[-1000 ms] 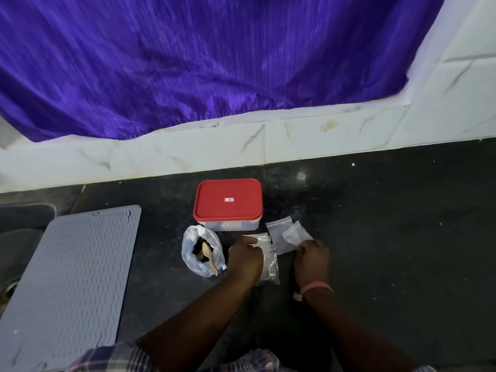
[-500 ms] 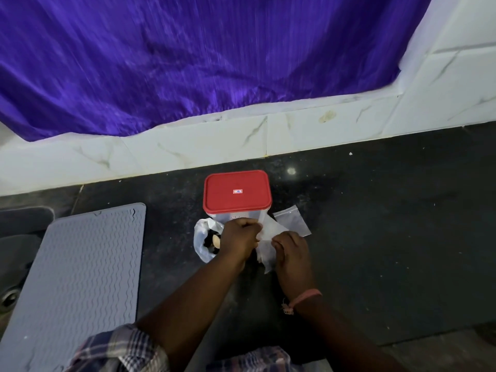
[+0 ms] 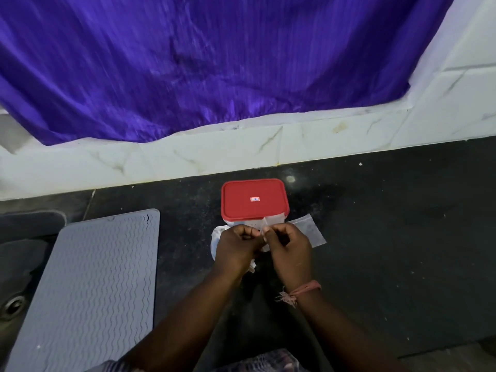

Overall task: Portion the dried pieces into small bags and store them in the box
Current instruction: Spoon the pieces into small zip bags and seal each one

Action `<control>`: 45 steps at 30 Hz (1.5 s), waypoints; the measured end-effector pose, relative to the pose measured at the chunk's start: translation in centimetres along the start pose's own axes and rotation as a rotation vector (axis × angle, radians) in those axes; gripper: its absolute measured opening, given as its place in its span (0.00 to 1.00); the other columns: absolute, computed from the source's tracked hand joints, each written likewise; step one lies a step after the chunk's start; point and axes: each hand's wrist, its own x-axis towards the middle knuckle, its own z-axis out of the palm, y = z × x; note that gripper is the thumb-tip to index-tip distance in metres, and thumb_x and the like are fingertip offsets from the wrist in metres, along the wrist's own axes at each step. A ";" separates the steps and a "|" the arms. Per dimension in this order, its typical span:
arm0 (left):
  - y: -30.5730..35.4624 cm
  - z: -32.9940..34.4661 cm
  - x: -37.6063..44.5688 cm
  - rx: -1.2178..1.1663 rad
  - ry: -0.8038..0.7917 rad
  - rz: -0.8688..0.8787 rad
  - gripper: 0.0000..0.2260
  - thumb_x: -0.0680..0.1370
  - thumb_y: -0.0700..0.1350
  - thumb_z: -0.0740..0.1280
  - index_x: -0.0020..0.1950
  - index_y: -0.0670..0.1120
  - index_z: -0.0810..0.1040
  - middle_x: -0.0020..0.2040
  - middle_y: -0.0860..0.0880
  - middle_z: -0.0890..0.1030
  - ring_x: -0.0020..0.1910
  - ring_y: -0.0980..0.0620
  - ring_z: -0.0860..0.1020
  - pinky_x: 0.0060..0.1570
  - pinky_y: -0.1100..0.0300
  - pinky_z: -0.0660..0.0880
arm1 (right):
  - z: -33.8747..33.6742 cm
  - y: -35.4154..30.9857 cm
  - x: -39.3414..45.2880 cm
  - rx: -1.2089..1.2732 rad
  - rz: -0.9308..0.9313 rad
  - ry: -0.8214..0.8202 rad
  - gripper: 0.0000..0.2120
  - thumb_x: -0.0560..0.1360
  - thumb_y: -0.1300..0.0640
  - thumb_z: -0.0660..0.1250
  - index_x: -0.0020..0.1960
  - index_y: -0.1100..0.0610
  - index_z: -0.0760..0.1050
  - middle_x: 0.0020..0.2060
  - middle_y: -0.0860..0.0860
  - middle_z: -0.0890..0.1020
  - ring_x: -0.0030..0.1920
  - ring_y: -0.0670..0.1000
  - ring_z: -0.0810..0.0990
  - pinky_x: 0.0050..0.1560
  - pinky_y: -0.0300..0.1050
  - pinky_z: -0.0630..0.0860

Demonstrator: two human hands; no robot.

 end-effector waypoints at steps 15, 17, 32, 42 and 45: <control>1.4 -4.3 0.2 0.535 0.306 0.260 0.06 0.74 0.39 0.71 0.43 0.51 0.80 0.39 0.56 0.82 0.36 0.58 0.81 0.36 0.66 0.73 | 2.8 -2.0 1.0 -0.168 -0.071 -0.317 0.06 0.79 0.54 0.65 0.43 0.52 0.75 0.35 0.46 0.81 0.37 0.40 0.79 0.39 0.36 0.74; 1.1 -4.4 0.0 0.643 0.294 0.381 0.08 0.74 0.37 0.70 0.45 0.51 0.82 0.41 0.55 0.83 0.38 0.57 0.81 0.40 0.62 0.77 | 3.4 -2.2 0.7 -0.098 0.001 -0.334 0.05 0.77 0.49 0.67 0.45 0.50 0.76 0.37 0.47 0.83 0.38 0.43 0.82 0.43 0.46 0.80; 2.4 -4.9 -1.8 0.796 0.353 0.747 0.04 0.77 0.38 0.71 0.50 0.46 0.83 0.48 0.49 0.81 0.42 0.52 0.79 0.38 0.61 0.75 | 5.8 -3.4 1.3 -0.202 -0.009 -0.266 0.06 0.77 0.59 0.65 0.41 0.56 0.75 0.35 0.50 0.80 0.39 0.51 0.80 0.39 0.46 0.73; 0.5 -7.5 -0.1 0.806 0.451 0.584 0.06 0.77 0.36 0.67 0.43 0.45 0.78 0.41 0.52 0.75 0.36 0.50 0.77 0.32 0.60 0.70 | 5.8 -2.0 2.3 -0.061 0.045 -0.469 0.07 0.76 0.55 0.65 0.49 0.48 0.81 0.42 0.46 0.86 0.45 0.47 0.86 0.50 0.55 0.83; 0.0 -7.4 0.3 0.785 0.449 0.524 0.06 0.78 0.37 0.66 0.43 0.45 0.78 0.42 0.50 0.77 0.37 0.52 0.77 0.33 0.57 0.74 | 6.4 -1.4 2.3 -0.060 0.058 -0.489 0.08 0.76 0.56 0.65 0.51 0.48 0.81 0.44 0.46 0.86 0.47 0.47 0.85 0.52 0.54 0.83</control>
